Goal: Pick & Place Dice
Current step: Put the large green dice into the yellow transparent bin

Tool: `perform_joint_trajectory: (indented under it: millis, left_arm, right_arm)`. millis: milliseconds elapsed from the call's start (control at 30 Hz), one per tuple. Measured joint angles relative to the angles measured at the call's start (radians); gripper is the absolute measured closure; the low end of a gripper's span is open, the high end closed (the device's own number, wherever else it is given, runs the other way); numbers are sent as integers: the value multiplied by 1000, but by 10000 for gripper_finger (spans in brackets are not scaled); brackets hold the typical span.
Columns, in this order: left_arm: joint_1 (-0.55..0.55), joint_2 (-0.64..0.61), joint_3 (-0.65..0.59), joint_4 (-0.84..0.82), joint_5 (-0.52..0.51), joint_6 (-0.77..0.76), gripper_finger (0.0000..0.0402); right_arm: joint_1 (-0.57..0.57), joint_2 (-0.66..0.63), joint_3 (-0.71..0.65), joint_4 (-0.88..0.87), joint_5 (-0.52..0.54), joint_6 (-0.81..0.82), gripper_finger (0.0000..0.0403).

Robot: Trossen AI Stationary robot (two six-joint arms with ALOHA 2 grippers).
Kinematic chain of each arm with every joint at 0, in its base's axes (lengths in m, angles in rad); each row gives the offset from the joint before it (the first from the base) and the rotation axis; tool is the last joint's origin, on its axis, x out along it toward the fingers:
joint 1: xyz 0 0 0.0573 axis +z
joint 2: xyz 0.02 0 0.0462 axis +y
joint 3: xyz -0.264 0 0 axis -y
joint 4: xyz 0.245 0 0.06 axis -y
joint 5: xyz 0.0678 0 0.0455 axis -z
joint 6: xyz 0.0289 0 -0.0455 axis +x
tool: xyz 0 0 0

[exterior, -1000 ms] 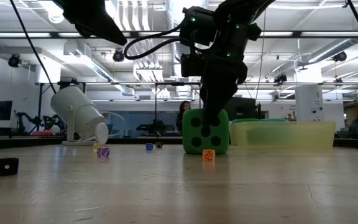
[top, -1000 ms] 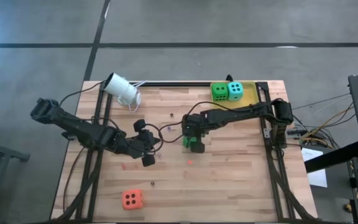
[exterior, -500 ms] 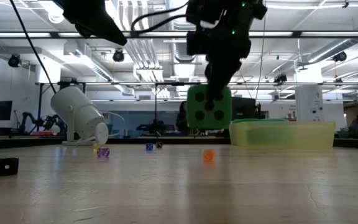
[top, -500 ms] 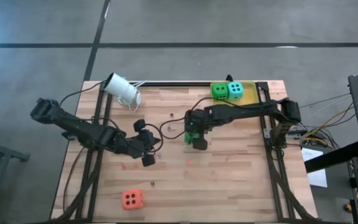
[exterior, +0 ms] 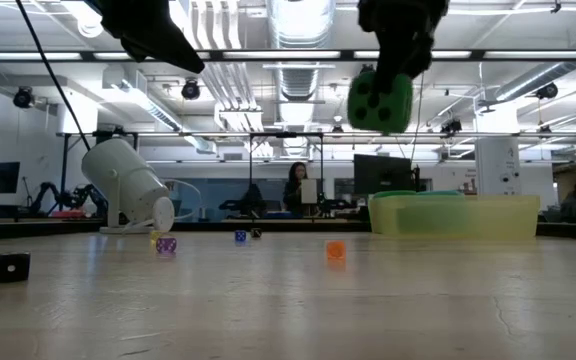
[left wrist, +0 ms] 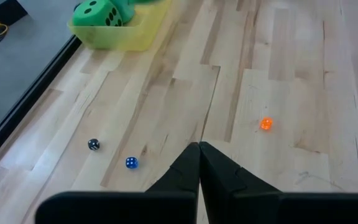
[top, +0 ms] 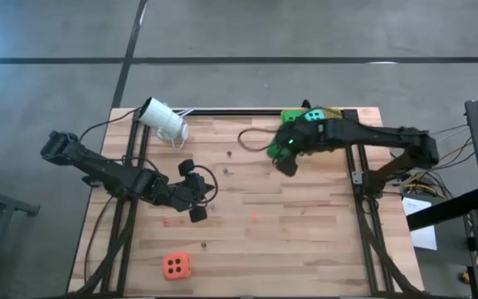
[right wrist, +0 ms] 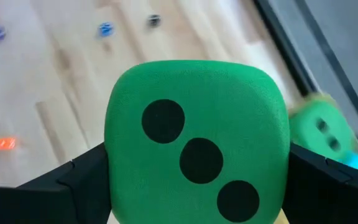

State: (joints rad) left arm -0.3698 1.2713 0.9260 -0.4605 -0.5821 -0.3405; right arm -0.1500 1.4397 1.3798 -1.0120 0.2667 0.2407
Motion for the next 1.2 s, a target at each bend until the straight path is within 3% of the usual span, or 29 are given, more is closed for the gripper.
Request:
perform_joint_trajectory:
  millis: [300,533,1000,1200]
  left_arm:
    - [0,0,0,0,13,3,390]
    - [0,0,0,0,40,3,390]
    - [0,0,0,0,58,3,390]
    - [-1,0,0,0,58,3,390]
  right_arm:
    - [-159,-128,-12,-125,149,202,66]
    - [-276,-151,-54,-198,261,305,65]
    - [-481,-148,-190,-196,339,327,64]
    - [-562,-147,-253,-74,383,329,64]
